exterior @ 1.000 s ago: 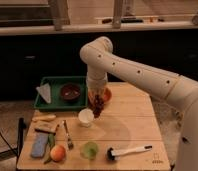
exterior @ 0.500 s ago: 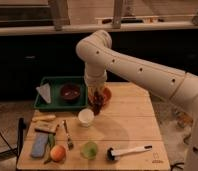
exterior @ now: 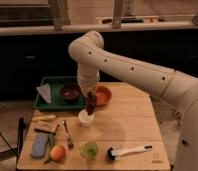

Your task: Place grapes in paper cup

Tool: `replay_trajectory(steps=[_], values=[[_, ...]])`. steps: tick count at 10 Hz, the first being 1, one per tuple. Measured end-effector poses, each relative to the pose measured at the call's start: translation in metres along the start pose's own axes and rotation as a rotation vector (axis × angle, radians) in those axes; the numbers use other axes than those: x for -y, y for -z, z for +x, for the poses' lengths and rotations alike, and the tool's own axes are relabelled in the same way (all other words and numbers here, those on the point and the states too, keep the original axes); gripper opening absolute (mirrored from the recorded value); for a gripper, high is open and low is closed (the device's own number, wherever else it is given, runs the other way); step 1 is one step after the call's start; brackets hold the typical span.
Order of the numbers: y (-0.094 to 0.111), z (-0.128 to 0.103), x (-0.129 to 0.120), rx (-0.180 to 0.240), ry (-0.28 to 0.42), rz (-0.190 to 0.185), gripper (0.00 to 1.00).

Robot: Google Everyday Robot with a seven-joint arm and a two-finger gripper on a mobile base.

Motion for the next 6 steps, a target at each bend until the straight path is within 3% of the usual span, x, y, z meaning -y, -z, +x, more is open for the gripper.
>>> replay_trajectory(steps=[6], values=[[-0.021, 0.004, 0.013, 0.037, 0.009, 0.025, 0.01]])
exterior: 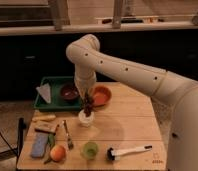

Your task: Place grapes in paper cup

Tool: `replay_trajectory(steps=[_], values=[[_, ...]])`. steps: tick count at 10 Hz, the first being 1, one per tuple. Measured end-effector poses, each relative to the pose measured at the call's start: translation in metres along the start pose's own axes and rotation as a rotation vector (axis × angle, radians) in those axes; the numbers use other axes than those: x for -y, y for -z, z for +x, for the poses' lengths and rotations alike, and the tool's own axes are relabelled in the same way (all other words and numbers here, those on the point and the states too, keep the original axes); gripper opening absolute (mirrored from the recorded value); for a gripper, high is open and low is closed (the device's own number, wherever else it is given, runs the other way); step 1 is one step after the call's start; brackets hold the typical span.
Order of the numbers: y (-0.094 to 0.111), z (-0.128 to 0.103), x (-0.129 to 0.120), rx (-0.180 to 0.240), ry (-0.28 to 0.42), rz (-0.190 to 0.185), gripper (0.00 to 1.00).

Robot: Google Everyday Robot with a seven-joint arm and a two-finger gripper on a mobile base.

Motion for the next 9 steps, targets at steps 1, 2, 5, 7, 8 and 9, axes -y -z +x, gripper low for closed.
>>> replay_trajectory(steps=[1, 2, 5, 7, 8, 9], values=[[-0.007, 0.000, -0.001, 0.011, -0.002, 0.007, 0.01], [-0.014, 0.001, -0.001, 0.012, -0.004, 0.018, 0.01], [-0.026, 0.001, 0.000, 0.026, -0.008, 0.037, 0.19], [-0.028, 0.002, 0.000, 0.031, -0.009, 0.043, 0.37], [-0.028, 0.001, 0.000, 0.032, -0.010, 0.045, 0.47], [-0.028, 0.002, 0.000, 0.032, -0.011, 0.046, 0.57]])
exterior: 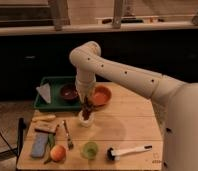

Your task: Place grapes in paper cup

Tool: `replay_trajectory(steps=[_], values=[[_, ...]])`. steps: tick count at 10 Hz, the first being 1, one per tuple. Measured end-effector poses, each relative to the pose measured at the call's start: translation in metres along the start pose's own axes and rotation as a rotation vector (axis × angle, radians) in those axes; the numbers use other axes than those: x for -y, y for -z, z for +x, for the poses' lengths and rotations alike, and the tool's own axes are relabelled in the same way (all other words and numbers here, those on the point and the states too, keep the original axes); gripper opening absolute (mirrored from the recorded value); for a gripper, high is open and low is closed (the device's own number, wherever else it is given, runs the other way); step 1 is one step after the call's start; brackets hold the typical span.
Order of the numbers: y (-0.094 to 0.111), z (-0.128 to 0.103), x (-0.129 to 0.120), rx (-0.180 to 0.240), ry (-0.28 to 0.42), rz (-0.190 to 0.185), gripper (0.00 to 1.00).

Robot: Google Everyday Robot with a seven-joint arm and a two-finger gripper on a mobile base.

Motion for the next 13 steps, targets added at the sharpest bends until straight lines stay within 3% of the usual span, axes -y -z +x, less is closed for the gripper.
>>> replay_trajectory(steps=[1, 3, 13], values=[[0.0001, 0.0002, -0.0004, 0.000, -0.001, 0.000, 0.69], [0.0002, 0.0002, -0.0003, 0.001, -0.001, -0.003, 0.80], [0.0005, -0.0033, -0.0019, 0.005, 0.004, -0.006, 0.80]])
